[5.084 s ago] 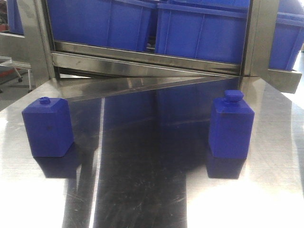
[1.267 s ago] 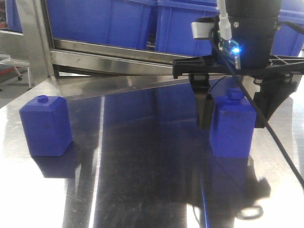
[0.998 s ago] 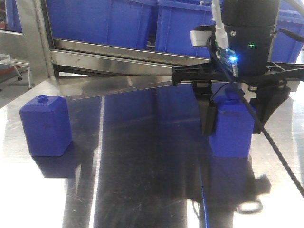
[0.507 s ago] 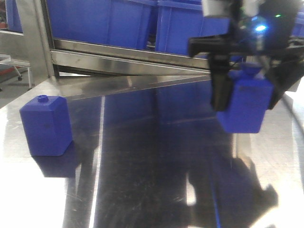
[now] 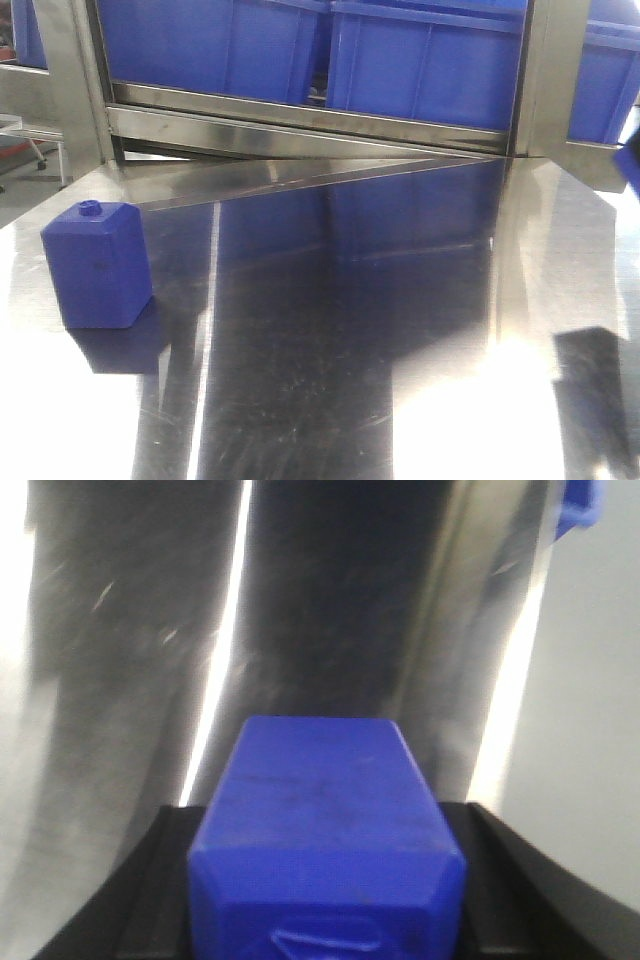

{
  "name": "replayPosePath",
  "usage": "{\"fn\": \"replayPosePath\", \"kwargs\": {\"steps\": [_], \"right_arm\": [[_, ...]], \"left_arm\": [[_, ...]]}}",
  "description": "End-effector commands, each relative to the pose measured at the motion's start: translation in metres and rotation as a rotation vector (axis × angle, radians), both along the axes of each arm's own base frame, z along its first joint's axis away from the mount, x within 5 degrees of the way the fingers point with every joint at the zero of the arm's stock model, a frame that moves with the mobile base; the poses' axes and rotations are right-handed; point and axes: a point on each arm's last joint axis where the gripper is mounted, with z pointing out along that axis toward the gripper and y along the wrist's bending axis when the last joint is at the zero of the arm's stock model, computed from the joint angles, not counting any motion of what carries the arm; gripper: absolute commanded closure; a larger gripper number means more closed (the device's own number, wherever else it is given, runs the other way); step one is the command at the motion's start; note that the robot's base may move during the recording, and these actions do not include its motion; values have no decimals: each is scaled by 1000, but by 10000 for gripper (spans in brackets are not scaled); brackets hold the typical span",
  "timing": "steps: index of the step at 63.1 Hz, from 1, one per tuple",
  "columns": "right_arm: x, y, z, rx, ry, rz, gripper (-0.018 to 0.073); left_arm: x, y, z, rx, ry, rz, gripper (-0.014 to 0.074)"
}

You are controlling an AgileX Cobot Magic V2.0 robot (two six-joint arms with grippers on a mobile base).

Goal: Pick and sort blue part to right shelf

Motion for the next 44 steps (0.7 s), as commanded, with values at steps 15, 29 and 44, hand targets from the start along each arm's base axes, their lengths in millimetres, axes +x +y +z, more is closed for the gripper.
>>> {"fn": "replayPosePath", "kwargs": {"steps": [15,29,44], "right_arm": [[-51,-18,22,16,-547,-91,135],[-101,-21,21,-92,-723,-43,135],[-141,-24,32,-87,-900,-54,135]], "left_arm": [[-2,0,2,-13,-85,-2,461],[-2,0,2,-13,-85,-2,461],[-2,0,2,-13,-85,-2,461]]}}
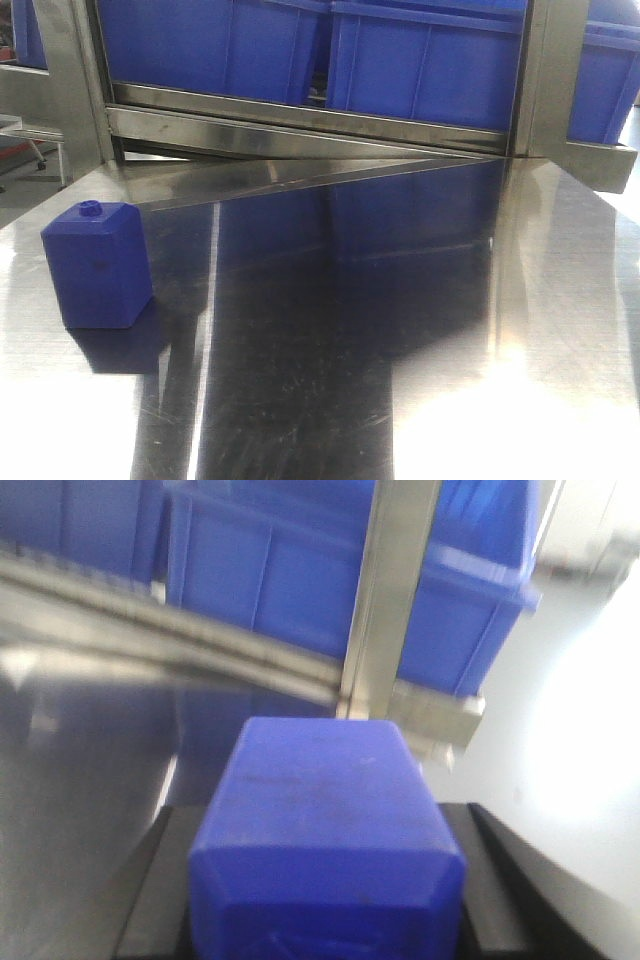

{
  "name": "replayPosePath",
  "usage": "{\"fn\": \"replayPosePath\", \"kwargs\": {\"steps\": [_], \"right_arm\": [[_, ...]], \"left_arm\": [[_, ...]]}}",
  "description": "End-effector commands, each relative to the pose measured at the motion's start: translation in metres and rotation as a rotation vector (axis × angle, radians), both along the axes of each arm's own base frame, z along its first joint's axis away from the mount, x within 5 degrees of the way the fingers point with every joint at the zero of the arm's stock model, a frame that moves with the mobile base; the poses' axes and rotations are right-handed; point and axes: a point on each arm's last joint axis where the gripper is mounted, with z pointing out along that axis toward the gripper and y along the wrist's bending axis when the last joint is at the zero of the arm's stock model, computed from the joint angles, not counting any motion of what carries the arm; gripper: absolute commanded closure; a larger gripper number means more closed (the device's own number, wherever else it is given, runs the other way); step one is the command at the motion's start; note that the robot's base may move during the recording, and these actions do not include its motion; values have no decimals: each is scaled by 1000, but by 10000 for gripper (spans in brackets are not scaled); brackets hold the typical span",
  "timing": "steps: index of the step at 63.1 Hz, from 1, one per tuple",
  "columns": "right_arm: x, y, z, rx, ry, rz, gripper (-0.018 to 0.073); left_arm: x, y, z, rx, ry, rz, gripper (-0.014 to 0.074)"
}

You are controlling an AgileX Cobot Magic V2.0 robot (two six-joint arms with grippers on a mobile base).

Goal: Pick and sort blue part to right shelf

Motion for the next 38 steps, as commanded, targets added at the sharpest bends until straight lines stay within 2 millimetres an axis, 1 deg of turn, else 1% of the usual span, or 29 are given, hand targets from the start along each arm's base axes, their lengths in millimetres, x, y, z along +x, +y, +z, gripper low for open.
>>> {"fn": "replayPosePath", "kwargs": {"steps": [1,10,38], "right_arm": [[-11,-1,20,-7,-152,-6,135],[-19,-2,19,-1,-159,-5,135],[-19,-2,19,0,-160,-5,135]], "left_arm": [[-2,0,2,-13,-85,-2,461],[-2,0,2,-13,-85,-2,461],[-2,0,2,-13,-85,-2,461]]}}
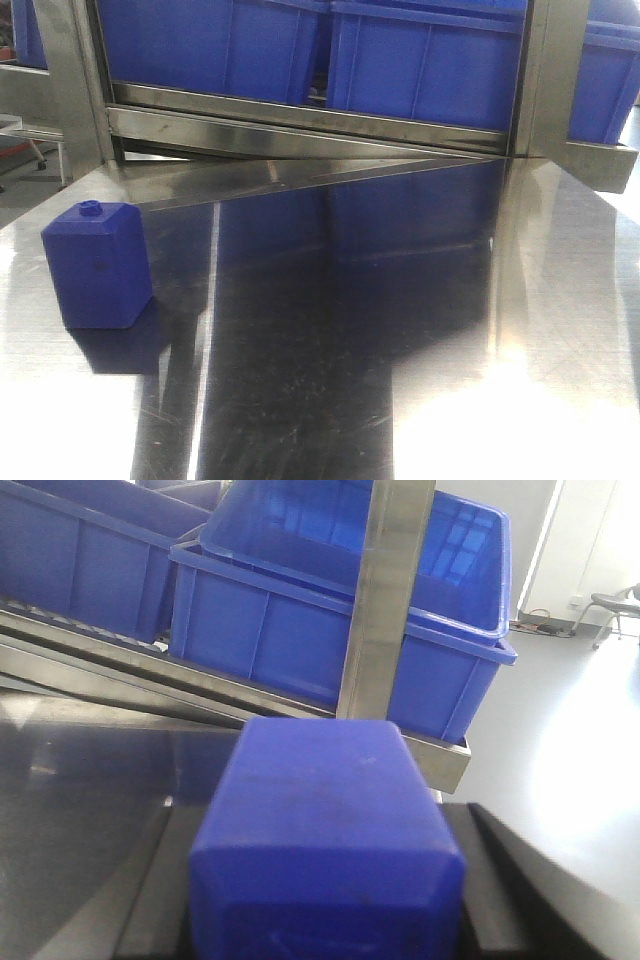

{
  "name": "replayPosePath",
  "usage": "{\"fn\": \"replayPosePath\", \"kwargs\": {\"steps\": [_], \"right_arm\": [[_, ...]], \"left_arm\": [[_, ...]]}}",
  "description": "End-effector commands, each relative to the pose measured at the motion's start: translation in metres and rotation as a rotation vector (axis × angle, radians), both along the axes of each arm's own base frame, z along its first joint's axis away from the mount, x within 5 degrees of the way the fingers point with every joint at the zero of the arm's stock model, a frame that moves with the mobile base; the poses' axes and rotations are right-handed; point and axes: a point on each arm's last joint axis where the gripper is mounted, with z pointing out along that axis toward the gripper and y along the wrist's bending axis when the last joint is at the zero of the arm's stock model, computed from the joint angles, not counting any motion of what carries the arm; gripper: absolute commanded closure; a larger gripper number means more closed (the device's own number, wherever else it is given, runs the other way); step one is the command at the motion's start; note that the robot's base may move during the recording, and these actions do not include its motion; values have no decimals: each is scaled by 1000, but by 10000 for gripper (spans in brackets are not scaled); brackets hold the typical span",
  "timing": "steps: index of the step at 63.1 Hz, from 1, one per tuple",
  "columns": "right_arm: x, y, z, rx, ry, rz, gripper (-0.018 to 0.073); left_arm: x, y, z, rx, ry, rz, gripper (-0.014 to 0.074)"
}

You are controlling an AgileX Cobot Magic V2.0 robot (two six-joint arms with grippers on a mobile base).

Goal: Pick and sort blue part to right shelf

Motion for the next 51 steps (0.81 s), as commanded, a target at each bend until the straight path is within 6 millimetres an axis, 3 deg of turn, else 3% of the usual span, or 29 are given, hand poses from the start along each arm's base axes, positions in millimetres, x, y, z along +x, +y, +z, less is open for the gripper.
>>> {"fn": "replayPosePath", "kwargs": {"steps": [1,51], "right_arm": [[-1,0,16,-2,-107,-5,135],[-1,0,16,-2,-107,-5,135]], "left_arm": [[-2,0,2,-13,-85,-2,461],[-2,0,2,-20,-85,-2,461]]}}
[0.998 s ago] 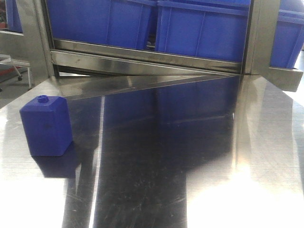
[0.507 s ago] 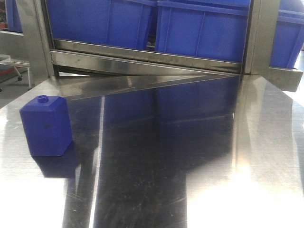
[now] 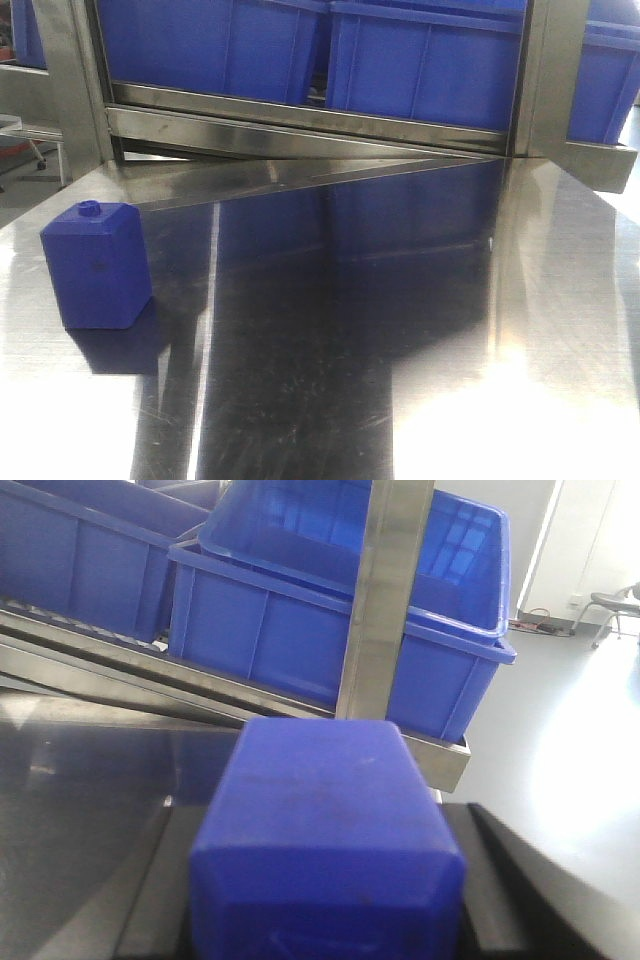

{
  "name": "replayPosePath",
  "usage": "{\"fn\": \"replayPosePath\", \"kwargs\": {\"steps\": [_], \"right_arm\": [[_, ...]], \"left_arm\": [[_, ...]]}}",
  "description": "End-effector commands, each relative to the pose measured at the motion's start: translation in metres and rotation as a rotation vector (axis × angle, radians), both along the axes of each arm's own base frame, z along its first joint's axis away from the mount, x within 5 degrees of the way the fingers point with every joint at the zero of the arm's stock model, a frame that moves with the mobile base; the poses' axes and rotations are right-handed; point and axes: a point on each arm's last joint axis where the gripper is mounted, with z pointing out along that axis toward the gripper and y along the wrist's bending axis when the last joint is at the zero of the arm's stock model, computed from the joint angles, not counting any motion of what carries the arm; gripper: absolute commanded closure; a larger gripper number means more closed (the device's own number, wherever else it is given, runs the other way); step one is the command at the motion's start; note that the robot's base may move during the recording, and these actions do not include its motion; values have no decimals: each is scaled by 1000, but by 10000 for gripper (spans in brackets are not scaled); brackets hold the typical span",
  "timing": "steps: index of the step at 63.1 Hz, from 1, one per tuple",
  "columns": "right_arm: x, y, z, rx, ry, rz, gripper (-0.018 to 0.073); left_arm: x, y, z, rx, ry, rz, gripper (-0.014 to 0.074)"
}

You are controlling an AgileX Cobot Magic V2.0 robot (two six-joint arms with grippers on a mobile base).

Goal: Pick and sort blue part to right shelf

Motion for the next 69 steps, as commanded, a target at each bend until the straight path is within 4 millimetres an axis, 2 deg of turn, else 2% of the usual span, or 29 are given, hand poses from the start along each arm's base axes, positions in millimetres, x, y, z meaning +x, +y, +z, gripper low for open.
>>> {"fn": "replayPosePath", "kwargs": {"steps": [1,14,36,54,69], "right_arm": [[-1,0,16,0,-107,-5,135],[-1,0,16,0,-106,-5,135],[-1,0,16,0,-106,-5,135],[-1,0,16,0,-106,-5,135],[-1,0,16,0,-106,-5,135]], "left_arm": [[-2,0,2,-16,-85,-2,461],[-3,0,7,-36,-77,-6,461],[-9,-2,64,-26,53,-29,461],[18,-5,95,-57,207,-45,461],[47,-7,103,-53,348,-46,461]]}}
